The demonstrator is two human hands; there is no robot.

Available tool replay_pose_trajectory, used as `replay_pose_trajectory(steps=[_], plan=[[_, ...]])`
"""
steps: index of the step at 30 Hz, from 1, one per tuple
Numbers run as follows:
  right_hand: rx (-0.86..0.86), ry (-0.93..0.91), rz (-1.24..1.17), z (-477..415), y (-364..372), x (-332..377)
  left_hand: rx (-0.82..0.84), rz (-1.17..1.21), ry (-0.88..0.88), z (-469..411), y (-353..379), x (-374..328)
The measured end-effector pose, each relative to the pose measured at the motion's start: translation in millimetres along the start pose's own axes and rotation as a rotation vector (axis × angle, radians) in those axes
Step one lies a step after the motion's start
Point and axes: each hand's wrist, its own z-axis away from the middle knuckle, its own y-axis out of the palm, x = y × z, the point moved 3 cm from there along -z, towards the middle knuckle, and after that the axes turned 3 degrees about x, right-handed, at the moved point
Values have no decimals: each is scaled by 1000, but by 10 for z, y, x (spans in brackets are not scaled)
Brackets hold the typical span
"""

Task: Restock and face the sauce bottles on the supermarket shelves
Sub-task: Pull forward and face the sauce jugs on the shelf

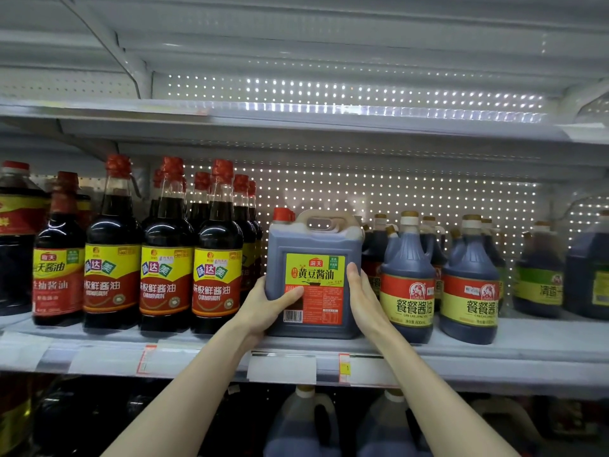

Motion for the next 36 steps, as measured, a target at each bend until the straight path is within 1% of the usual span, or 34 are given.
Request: replay_pose_trajectory(steps=[5,13,19,36], plan=[[20,2,-5,-16,3,-9,-83,5,50,14,-4,13],[-26,-24,41,9,11,-15,-16,49,26,-9,-23,13],[-53,-38,66,12,20,-19,18,13,30,-28,-19,24],[-21,-88,-10,-44,27,-52,-9,-75,61,-42,-11,48]])
